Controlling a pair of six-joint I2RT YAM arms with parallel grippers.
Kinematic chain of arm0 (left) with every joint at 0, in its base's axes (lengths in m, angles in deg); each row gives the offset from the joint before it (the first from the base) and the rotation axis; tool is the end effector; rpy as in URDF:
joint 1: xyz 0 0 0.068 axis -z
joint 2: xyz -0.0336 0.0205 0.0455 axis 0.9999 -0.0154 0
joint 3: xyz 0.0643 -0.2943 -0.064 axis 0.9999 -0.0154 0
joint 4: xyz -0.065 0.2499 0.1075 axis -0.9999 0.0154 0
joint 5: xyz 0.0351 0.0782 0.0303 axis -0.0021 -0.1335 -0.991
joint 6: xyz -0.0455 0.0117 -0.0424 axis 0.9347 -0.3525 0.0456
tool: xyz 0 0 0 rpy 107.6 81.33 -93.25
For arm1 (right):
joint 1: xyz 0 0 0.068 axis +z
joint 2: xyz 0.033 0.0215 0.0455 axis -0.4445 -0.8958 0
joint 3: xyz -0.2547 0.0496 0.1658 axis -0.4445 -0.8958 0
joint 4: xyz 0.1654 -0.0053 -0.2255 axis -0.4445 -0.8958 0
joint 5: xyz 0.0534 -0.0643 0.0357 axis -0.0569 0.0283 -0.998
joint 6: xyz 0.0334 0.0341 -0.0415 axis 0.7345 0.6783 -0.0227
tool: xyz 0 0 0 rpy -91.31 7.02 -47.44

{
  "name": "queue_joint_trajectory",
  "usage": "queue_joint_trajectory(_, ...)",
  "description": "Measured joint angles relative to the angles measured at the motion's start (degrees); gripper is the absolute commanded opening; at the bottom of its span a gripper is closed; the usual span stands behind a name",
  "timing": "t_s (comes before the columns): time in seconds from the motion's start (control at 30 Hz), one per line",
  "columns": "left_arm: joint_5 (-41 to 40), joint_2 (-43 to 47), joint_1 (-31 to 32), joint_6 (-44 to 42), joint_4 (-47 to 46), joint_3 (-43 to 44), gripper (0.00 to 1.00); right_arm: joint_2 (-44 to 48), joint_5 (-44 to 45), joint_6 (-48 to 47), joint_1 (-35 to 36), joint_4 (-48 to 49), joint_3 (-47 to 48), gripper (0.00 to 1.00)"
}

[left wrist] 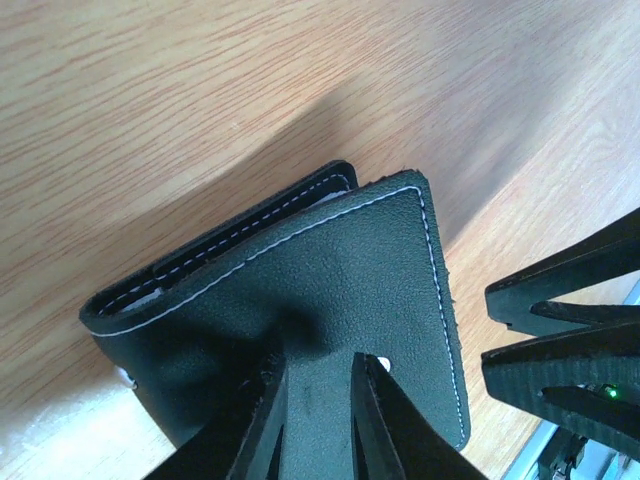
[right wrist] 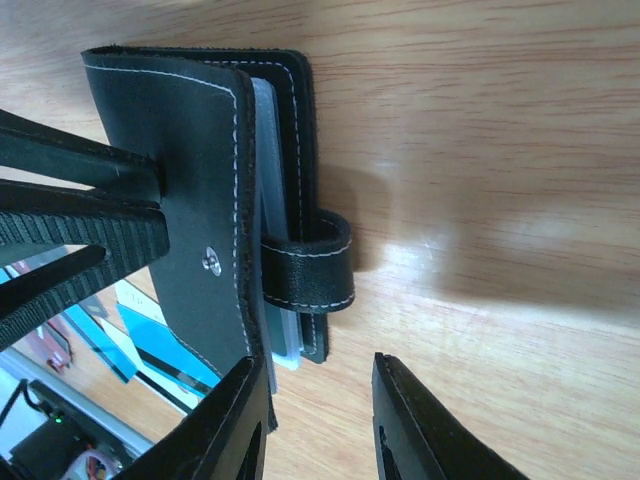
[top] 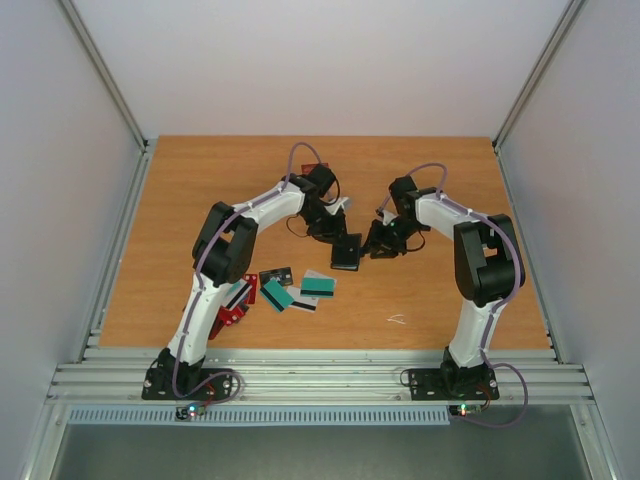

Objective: Put the credit cards into the card holder

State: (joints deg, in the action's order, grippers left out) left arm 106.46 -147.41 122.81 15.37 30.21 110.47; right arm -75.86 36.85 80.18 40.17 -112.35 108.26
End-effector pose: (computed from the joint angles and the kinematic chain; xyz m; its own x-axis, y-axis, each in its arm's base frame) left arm 0.4214 -0.3156 0.1526 -0.9204 0.3745 -0.1119 0.3593 0.6978 -0.6197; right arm 0.3633 0.1158 0.1725 -0.9315 -0.3225 -0.1681 -0.3620 0.7772 0.5147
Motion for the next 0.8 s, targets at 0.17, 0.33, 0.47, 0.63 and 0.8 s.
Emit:
queue_joint_trajectory(0.17, 0.0, -0.1, 0.0, -0.9, 0.2, 0.1, 0.18, -0.3, -1.8, 2.2, -0.2, 1.9, -0.3, 0.24)
queue_joint_trajectory(0.33, 0.0, -0.2, 0.0, -1.3, 0.2, 0.1, 0.17, -2.9, 0.1, 4.5, -0.6, 1.4, 3.1, 0.21)
queue_joint_trajectory(0.47, 0.0, -0.4, 0.0, -1.4, 0.3, 0.2, 0.16, -4.3, 3.2, 5.1, -1.0, -0.6, 5.7, 0.21)
queue_joint_trajectory(0.63, 0.0, -0.4, -0.1, -1.4, 0.4, 0.2, 0.15, -8.9, 4.1, 4.9, -1.0, -2.7, 10.4, 0.24)
queue_joint_trajectory(0.8, -0.3, -0.4, 0.0, -1.4, 0.5, 0.3, 0.15, -12.4, 2.7, 3.1, 0.1, -5.7, 14.3, 0.29)
